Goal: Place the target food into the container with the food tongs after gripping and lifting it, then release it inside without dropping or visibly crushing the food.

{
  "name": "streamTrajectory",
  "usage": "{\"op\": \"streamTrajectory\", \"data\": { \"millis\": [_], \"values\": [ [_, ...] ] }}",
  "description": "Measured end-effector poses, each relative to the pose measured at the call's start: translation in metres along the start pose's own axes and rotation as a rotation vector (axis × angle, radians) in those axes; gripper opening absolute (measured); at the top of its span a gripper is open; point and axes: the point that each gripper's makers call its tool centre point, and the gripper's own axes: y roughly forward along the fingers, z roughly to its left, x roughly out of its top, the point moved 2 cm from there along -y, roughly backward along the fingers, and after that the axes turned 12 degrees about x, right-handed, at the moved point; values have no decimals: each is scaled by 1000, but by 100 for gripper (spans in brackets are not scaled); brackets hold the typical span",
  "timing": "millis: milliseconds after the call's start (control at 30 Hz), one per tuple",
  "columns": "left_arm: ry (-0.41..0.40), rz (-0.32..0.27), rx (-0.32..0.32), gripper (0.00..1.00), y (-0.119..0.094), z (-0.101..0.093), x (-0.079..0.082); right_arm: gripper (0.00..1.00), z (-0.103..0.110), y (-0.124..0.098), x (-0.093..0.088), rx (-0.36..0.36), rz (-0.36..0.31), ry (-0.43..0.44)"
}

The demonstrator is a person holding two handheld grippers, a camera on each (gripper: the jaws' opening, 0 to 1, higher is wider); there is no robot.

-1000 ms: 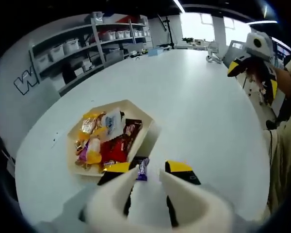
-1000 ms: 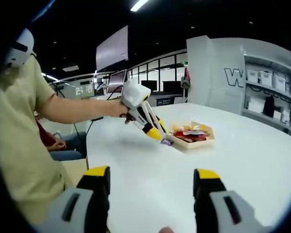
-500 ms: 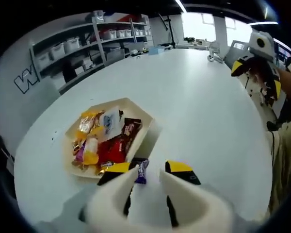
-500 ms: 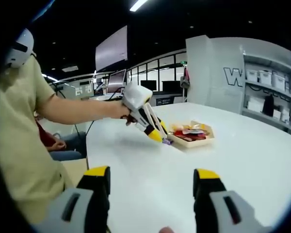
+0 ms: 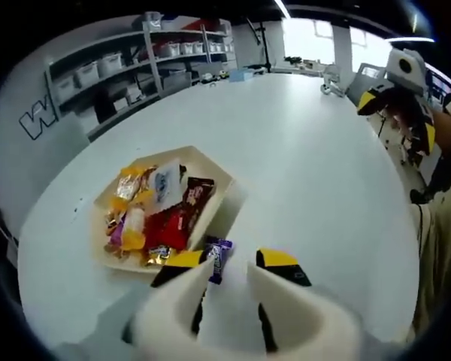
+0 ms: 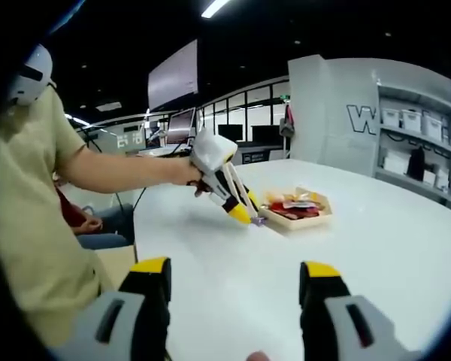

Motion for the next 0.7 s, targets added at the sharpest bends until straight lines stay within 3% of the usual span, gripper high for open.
{"op": "streamTrajectory", "data": {
  "millis": [433,500,533,700],
  "values": [
    [42,21,-57,25,-13,-18,-3,67,0,0,2,3,0,-7],
    [46,6,-57,25,-16,-18,-1,67,0,0,3,3,0,-9],
    [56,-32,-46,26,-16,-16,5,67,0,0,3,3,0,-9],
    [39,-35,-30,26,-14,-10,7,67,0,0,4,4,0,-12]
  ]
}}
